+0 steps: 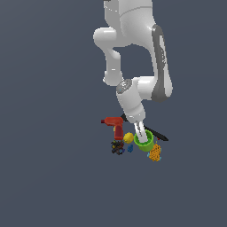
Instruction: Pick up a designated object from a clutter of objects.
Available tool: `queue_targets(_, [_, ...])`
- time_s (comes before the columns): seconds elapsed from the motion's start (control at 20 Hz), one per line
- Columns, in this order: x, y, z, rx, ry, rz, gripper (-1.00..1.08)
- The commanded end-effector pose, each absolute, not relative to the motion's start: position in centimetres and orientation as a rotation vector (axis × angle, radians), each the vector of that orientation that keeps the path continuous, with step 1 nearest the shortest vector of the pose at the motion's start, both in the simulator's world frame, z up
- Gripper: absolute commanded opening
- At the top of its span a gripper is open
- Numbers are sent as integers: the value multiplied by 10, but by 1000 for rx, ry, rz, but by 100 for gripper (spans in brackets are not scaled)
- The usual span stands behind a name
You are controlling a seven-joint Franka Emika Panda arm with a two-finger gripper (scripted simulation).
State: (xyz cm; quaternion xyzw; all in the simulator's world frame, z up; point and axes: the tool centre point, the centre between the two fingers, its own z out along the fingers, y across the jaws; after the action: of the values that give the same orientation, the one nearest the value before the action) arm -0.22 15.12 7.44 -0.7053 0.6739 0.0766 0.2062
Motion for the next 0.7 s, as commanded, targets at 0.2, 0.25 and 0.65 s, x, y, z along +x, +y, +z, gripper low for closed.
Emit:
queue_targets(0.2, [-2,151,75,-1965,1877,213,-100])
queue_targets(0.25, [-2,151,76,-1965,1877,213,-100])
queue_targets(0.65, [-4,154,98,-1965,1878,213,-100])
